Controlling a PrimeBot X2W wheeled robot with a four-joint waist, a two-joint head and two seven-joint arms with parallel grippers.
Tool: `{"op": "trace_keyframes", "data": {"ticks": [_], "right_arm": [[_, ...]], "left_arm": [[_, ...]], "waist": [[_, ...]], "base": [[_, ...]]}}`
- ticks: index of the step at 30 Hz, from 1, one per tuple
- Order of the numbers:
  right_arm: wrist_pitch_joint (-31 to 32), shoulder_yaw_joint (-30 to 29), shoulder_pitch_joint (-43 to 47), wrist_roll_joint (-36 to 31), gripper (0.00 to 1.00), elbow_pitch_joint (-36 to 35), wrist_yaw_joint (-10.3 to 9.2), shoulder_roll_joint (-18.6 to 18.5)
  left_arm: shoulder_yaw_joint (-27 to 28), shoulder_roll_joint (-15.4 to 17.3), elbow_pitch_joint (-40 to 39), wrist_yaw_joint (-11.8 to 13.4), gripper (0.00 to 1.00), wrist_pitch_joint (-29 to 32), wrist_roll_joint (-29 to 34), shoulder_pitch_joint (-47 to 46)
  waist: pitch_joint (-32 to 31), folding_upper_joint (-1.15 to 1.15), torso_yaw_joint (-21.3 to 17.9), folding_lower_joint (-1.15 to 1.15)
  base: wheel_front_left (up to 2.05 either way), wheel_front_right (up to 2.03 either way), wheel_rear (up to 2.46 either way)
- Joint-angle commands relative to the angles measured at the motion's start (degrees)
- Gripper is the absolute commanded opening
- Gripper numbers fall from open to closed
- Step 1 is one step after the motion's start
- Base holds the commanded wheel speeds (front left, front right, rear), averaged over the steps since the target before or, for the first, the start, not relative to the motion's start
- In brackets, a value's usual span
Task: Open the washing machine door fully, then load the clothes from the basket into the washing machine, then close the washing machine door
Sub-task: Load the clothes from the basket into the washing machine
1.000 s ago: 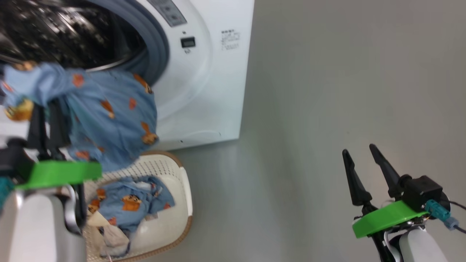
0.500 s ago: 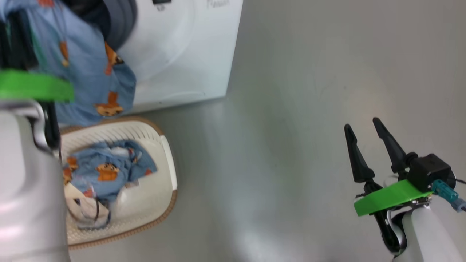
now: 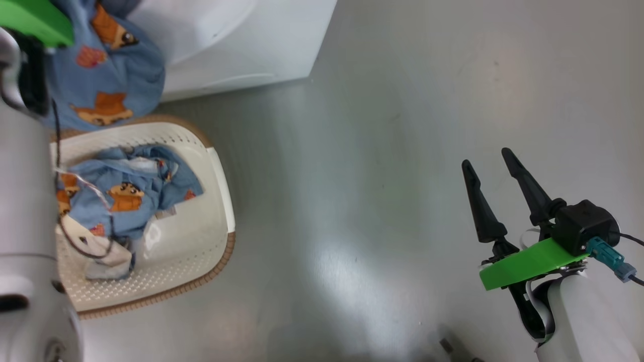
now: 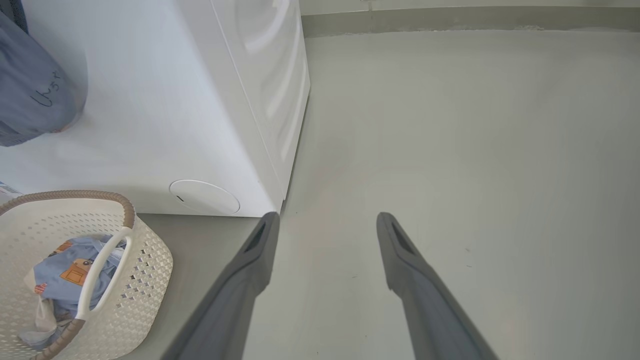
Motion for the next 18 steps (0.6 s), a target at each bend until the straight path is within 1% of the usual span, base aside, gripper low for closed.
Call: {"op": "trace_keyframes", "data": {"ticks": [1, 7, 10, 12, 15, 16, 17, 18], "right_arm": [[-0.27, 1.47, 0.56, 0.91, 1.00, -1.35, 0.36, -0.50], [-0.27, 2.38, 0.71, 1.07, 1.00, -1.25, 0.36, -0.65], [-0.27, 3.68, 1.16, 1.19, 1.00, -0.87, 0.36, -0.51], [-0.27, 4.44, 1.25, 1.36, 1.00, -0.72, 0.36, -0.26], [-0.27, 5.33, 1.36, 1.60, 1.00, -0.69, 0.36, -0.06], [-0.27, 5.58, 1.32, 1.67, 1.00, -0.69, 0.36, -0.08], [-0.27, 5.77, 1.24, 1.85, 1.00, -0.70, 0.36, -0.14], [-0.27, 5.80, 1.15, 1.92, 1.00, -0.72, 0.36, -0.18]], "left_arm": [[0.14, 3.29, -0.05, -0.20, 0.00, 0.35, -0.16, -1.78], [-0.97, 4.33, 3.53, 0.07, 0.00, 0.37, 0.48, -6.16], [-1.59, 4.96, 5.25, 1.05, 0.00, -1.01, 1.19, -8.19], [-2.04, 5.82, 5.77, 2.12, 0.00, -2.81, 1.99, -9.62], [-3.42, 7.53, 3.85, 4.85, 0.00, -6.11, 4.53, -11.41], [-3.50, 7.87, 2.75, 5.58, 0.00, -6.57, 4.88, -11.88], [-4.02, 8.48, -0.32, 6.60, 0.00, -6.87, 5.81, -12.36], [-4.26, 8.69, -2.76, 6.96, 0.00, -6.90, 6.20, -12.20]], "waist": [[1.94, 0.00, 0.00, 0.00], [4.07, 0.00, -0.24, 0.00], [4.78, 0.00, -0.55, 0.00], [5.40, 0.00, -1.01, 0.00], [6.05, 0.00, -1.68, 0.00], [6.25, 0.00, -1.92, 0.00], [6.59, 0.00, -2.26, 0.00], [6.78, 0.00, -2.42, 0.00]], "base": [[0.00, 0.00, 0.00], [0.00, 0.00, 0.00], [0.00, 0.00, 0.00], [0.00, 0.00, 0.00], [0.00, 0.00, 0.00], [0.00, 0.00, 0.00], [0.00, 0.00, 0.00], [0.00, 0.00, 0.00]]}}
